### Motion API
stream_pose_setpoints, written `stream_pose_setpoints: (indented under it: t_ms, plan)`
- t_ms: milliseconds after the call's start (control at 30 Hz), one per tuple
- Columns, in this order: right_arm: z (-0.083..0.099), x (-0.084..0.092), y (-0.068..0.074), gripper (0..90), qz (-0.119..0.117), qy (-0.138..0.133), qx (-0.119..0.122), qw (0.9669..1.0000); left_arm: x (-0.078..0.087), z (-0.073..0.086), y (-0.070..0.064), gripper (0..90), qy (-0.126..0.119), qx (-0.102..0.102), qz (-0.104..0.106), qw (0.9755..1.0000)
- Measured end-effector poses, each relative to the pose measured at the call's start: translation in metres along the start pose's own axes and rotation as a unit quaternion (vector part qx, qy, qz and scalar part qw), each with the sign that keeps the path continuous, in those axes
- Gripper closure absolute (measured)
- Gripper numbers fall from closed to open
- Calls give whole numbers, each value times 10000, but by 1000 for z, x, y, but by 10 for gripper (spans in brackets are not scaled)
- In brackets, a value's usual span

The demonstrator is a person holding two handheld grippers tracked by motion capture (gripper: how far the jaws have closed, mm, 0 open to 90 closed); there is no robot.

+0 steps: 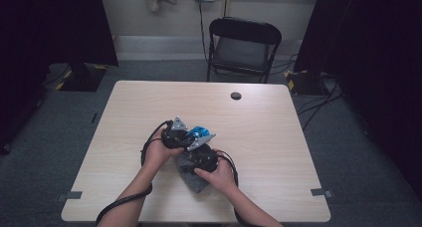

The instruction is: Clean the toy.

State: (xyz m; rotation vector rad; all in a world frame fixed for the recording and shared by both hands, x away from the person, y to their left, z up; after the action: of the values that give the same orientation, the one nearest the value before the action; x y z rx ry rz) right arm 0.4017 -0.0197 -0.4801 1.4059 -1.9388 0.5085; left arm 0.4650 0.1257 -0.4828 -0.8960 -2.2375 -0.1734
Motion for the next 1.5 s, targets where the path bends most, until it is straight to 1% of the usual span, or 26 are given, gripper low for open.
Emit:
stream_pose_setpoints:
  t_ms: [67,133,233,300,367,433,467,533,567,600,633,800,900,933,967,1000,1033,1100,1133,1200,1267,1300,1333,1400,1433,1500]
  plan:
    - [1,1,0,633,32,-22,-4,10000,0,0,0,416,10,10,22,10000]
    - [3,2,0,566,78,-13,-12,10000,-1,0,-1,398,3,49,-3,10000]
    - [5,6,0,421,159,-58,-92,9998,0,0,-1,384,20,152,26,9999]
    - [5,8,0,385,184,-34,-2,9998,0,-1,-1,358,17,235,34,9997]
    - [6,11,1,344,242,-12,93,9997,1,-2,-1,343,7,254,24,9997]
    - [8,14,2,319,261,-27,87,9996,2,-4,-1,338,-26,296,38,9996]
    - [8,16,3,315,246,-19,111,9996,3,-5,-1,332,-42,280,41,9996]
    - [10,19,4,298,255,-9,129,9996,6,-7,-1,313,-85,355,23,9993]
    - [11,20,4,294,281,6,144,9995,9,-8,-1,309,-85,342,38,9994]
    - [13,21,4,294,289,30,147,9995,12,-9,0,309,-61,273,26,9996]
    - [15,22,5,292,273,40,101,9996,14,-10,-1,308,-94,310,19,9995]
    - [24,19,6,295,188,169,2,9997,29,-11,-3,299,-179,318,67,9993]
    - [28,15,8,333,122,207,-78,9997,37,-8,-4,290,-235,359,139,9990]
    - [28,14,9,365,144,258,-45,9996,42,-5,-5,283,-290,386,169,9987]
    - [28,14,9,365,144,258,-45,9996,42,-5,-5,281,-290,386,169,9987]
    - [29,14,9,408,152,255,24,9996,44,-4,-5,281,-285,376,190,9987]
    - [29,14,8,427,131,249,-1,9996,46,-2,-6,280,-285,375,216,9987]
    - [29,14,7,533,54,220,-22,9997,51,1,-7,277,-290,338,231,9987]
    - [29,14,6,559,-3,220,15,9998,53,3,-7,277,-330,342,243,9986]
    - [28,15,6,578,-80,240,132,9996,56,5,-7,278,-348,333,248,9985]
    - [26,15,8,574,-86,237,340,9991,59,7,-8,281,-351,344,260,9985]
    - [24,15,8,558,-65,232,355,9991,61,8,-8,284,-349,359,287,9983]
    - [23,16,8,505,-6,163,319,9994,61,8,-8,288,-357,345,284,9984]
    - [20,17,8,347,36,103,151,9998,62,9,-9,288,-358,339,273,9984]
    - [19,18,8,315,75,77,102,9999,62,10,-9,288,-368,369,267,9983]
    - [18,22,9,261,159,52,15,9999,61,11,-9,288,-338,350,269,9985]
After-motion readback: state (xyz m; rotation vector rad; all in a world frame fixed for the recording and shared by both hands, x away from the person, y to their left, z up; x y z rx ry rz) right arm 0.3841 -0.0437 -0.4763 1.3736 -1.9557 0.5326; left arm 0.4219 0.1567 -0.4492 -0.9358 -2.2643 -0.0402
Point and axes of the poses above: each handheld gripper's, and its own axes: x roughly backward along the jaws, z roughly out of its underside, y roughly to its left, the point moved 1 cm from there along -x, roughly forward along the jaws, and after that the axes turned 11 degrees about x, right-handed, at the moved point
